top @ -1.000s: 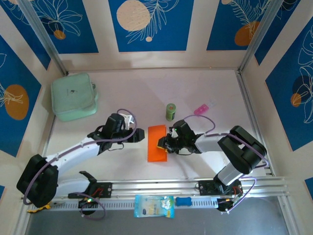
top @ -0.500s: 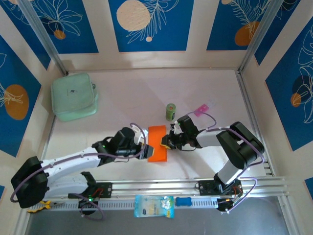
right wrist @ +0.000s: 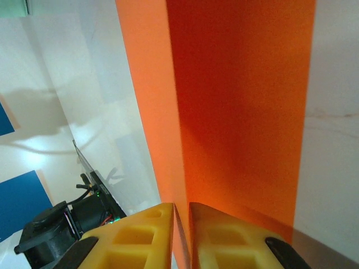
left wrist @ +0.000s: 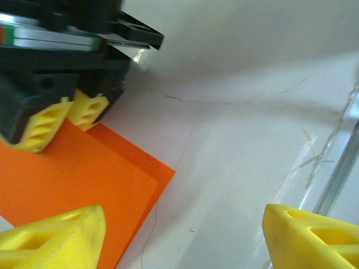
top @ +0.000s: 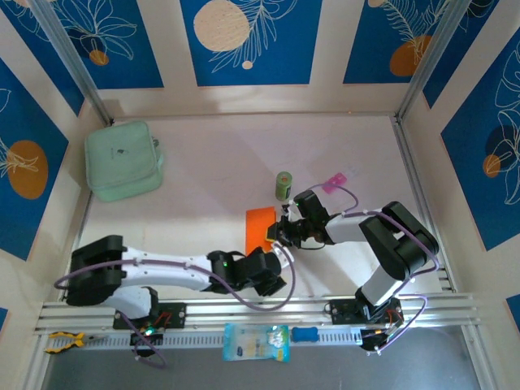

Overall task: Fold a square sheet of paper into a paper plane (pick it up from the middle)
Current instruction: Fold the triangle a second time at the center of the table.

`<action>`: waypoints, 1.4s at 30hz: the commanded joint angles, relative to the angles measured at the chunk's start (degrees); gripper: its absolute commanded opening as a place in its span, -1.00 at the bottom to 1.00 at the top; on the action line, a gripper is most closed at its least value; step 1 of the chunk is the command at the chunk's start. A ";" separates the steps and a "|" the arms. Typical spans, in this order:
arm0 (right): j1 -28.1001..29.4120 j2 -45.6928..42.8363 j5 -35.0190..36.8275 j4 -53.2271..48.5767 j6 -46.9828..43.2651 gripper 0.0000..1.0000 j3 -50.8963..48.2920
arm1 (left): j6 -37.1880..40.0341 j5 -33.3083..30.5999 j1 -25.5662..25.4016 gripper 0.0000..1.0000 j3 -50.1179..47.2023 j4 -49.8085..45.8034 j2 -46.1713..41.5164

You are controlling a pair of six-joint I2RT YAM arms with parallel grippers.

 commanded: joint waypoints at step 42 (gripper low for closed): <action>-0.26 -2.51 -0.83 -3.54 -0.68 -0.64 0.17 | -2.12 -5.34 3.87 -1.00 0.79 -1.03 3.80</action>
